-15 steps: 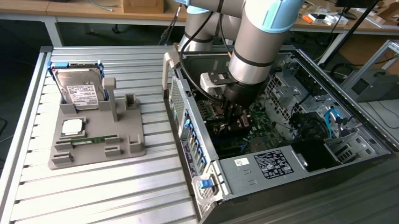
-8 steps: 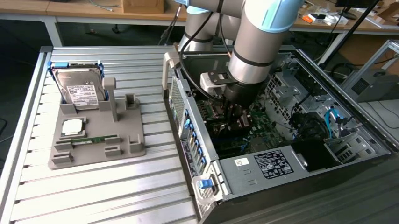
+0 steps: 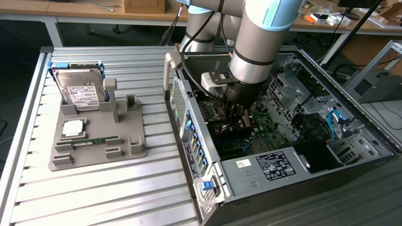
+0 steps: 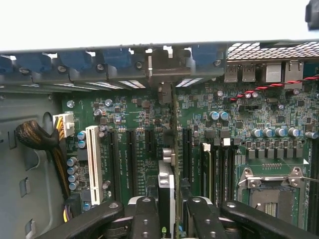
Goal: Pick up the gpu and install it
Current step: 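Insert the gpu into the slot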
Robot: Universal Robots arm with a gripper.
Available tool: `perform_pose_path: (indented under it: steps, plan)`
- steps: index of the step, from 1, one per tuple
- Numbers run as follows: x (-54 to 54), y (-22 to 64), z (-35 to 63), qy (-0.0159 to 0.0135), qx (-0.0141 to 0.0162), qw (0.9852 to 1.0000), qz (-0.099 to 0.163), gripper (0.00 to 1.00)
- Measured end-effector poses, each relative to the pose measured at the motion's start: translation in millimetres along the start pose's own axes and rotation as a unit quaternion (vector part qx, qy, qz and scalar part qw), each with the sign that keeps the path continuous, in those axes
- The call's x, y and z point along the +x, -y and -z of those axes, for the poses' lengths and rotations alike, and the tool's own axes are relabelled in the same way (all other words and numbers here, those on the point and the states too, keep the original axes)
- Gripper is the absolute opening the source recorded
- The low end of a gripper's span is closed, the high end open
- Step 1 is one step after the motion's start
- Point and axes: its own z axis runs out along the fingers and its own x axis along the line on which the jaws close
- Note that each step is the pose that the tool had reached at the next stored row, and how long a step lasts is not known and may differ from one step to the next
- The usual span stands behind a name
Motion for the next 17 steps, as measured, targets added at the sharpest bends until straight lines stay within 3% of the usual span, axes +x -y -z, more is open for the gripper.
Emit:
perform_pose_path:
  steps: [17]
  plan:
    - [-2.7, -0.1, 0.1, -0.0012, 0.0, 1.0, 0.0, 0.27]
